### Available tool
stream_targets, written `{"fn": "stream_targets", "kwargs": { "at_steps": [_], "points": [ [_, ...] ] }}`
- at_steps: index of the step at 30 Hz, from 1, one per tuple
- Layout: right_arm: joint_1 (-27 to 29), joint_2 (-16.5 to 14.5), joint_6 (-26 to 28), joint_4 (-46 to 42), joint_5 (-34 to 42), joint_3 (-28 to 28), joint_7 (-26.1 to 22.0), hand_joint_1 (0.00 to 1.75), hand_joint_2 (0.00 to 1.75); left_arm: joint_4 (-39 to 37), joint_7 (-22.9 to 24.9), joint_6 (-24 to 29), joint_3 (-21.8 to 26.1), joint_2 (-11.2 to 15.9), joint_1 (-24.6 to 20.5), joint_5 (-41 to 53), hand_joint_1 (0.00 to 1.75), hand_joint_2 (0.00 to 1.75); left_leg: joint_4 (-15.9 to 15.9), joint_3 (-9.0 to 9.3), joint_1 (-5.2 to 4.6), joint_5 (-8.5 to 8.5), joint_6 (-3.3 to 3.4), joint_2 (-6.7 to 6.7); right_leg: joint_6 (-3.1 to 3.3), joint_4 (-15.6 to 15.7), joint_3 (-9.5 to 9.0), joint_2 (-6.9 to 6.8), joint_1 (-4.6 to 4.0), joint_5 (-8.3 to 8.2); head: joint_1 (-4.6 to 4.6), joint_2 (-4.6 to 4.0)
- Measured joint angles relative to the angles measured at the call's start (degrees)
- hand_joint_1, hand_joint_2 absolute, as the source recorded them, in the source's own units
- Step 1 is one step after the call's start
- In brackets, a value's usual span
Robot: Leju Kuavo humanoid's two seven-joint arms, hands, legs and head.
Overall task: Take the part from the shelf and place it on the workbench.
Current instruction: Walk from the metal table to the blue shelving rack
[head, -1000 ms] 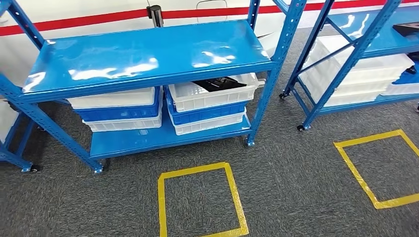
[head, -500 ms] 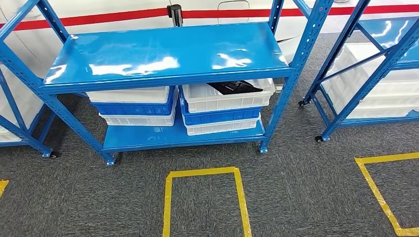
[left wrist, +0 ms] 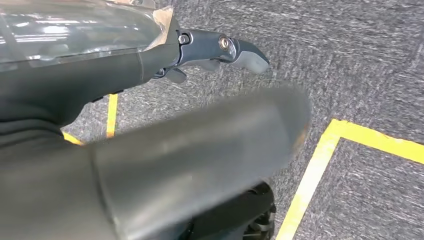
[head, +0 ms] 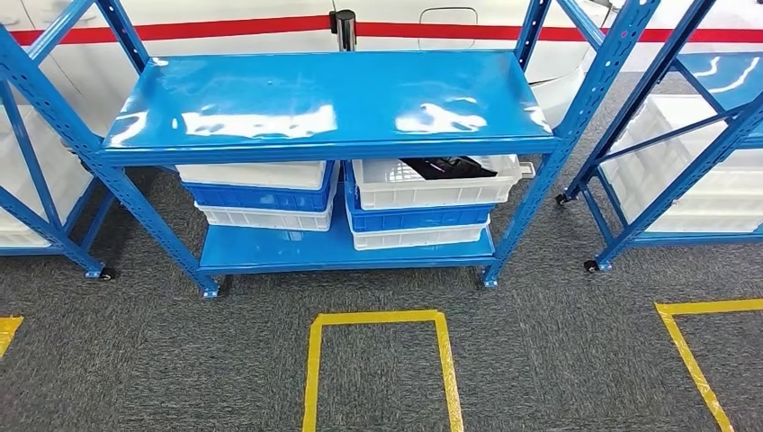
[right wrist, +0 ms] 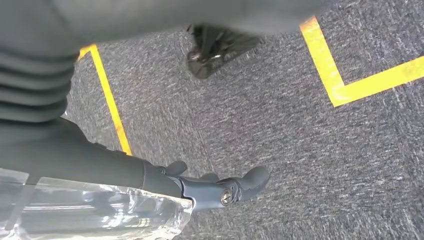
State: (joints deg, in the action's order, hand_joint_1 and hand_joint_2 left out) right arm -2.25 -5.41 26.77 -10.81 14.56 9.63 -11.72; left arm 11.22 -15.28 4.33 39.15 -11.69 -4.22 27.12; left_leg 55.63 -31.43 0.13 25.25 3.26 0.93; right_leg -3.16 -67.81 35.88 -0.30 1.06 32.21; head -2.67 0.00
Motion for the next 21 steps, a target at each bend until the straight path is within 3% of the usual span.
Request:
{"fn": "stream_targets", "kwargs": {
  "at_steps": [1,3,5,6,8,10,12,13,14,15,17,18,21],
  "points": [
    [0.0,0.07,0.0,0.0,-0.02,0.01,0.02,0.0,1.75,0.0,0.03,-0.01,0.0,-0.02,0.01,0.0,0.0,1.75,0.23,0.1,0.02,0.23,-0.3,0.15,-0.41,4.28,-1.8,0.01,0.16,-1.98,0.0,0.01],
    [-0.1,0.08,0.0,-0.01,-0.07,0.01,0.05,0.0,0.87,0.01,0.07,-0.03,0.0,-0.02,0.01,0.0,0.0,1.75,0.79,0.18,-0.18,0.92,-1.01,0.36,-0.1,10.15,-4.34,0.07,0.24,-4.41,-0.01,0.01],
    [-0.18,0.03,0.0,-0.01,-0.1,0.01,0.08,0.0,0.0,0.01,0.21,-0.03,0.0,0.01,0.0,0.01,0.0,1.75,0.99,0.2,-0.32,1.34,-1.5,0.41,1.1,10.89,-4.83,0.11,-0.01,-4.73,0.03,0.0],
    [-0.2,0.03,-0.01,-0.01,-0.14,0.02,0.09,0.0,0.0,0.01,0.42,-0.03,0.0,0.02,0.0,0.1,0.0,1.75,1.08,0.19,-0.19,1.42,-1.66,0.38,1.62,10.87,-4.97,0.11,0.11,-4.81,0.04,0.0],
    [-0.2,0.03,-0.05,-0.01,-0.22,0.02,0.11,0.0,0.87,0.01,0.97,-0.03,-0.01,0.03,0.03,0.34,0.0,1.75,2.84,-0.44,0.08,2.64,-2.13,0.12,2.31,10.93,-5.16,0.09,0.33,-4.96,0.07,0.0],
    [-0.2,0.02,-0.1,-0.01,-0.31,0.01,0.15,0.0,1.75,0.0,1.52,0.03,-0.01,0.02,0.04,0.49,0.0,1.75,8.95,-3.22,0.24,6.15,-2.76,-0.27,2.74,10.96,-5.24,0.04,0.38,-4.93,0.1,0.0],
    [-0.16,0.04,-0.1,-0.01,-0.45,0.02,0.2,0.0,1.75,-0.01,1.95,0.25,0.0,0.01,0.1,0.5,0.0,1.75,16.77,-7.27,0.38,9.44,-3.15,-0.51,2.92,10.95,-5.23,-0.03,0.22,-4.8,0.12,0.0],
    [-0.13,0.08,-0.1,-0.01,-0.53,0.02,0.21,0.0,1.75,-0.01,2.06,0.39,0.0,0.01,0.17,0.51,0.0,1.75,18.91,-8.55,0.42,9.79,-3.15,-0.59,2.99,10.95,-5.26,-0.05,0.13,-4.75,0.12,0.0],
    [-0.1,0.12,-0.09,-0.01,-0.58,0.02,0.22,0.0,1.75,-0.01,2.13,0.54,0.0,0.0,0.21,0.54,0.0,1.75,18.59,-8.63,0.44,8.86,-2.99,-0.62,3.06,10.95,-5.35,-0.04,0.02,-4.68,0.13,0.0],
    [-0.1,0.15,-0.09,-0.01,-0.65,0.01,0.23,0.0,1.75,-0.01,2.17,0.68,0.0,0.01,0.23,0.57,0.0,1.75,16.02,-7.55,0.44,6.97,-2.71,-0.65,3.13,10.95,-5.51,-0.02,-0.11,-4.62,0.13,0.0],
    [-0.12,0.11,-0.1,-0.01,-0.74,0.02,0.25,0.0,1.75,0.01,2.19,0.9,0.0,0.08,0.16,0.64,0.0,1.75,7.76,-3.61,0.21,2.72,-1.77,-0.75,3.23,10.96,-5.86,0.02,-0.39,-4.45,0.11,0.0],
    [-0.15,0.09,-0.1,-0.01,-0.77,0.02,0.25,0.0,1.75,0.01,2.2,0.96,-0.01,0.11,0.09,0.67,0.0,1.75,4.59,-2.07,0.01,1.56,-1.34,-0.86,3.15,10.95,-5.93,0.02,-0.59,-4.34,0.11,0.0],
    [-0.24,0.05,-0.1,-0.01,-0.79,0.01,0.25,0.0,1.75,0.02,2.22,0.98,-0.01,0.11,0.01,0.68,0.0,1.75,1.85,-0.97,-0.58,1.19,-0.6,-1.02,2.5,11.05,-5.88,-0.15,-0.8,-4.12,0.1,0.0]
  ]
}}
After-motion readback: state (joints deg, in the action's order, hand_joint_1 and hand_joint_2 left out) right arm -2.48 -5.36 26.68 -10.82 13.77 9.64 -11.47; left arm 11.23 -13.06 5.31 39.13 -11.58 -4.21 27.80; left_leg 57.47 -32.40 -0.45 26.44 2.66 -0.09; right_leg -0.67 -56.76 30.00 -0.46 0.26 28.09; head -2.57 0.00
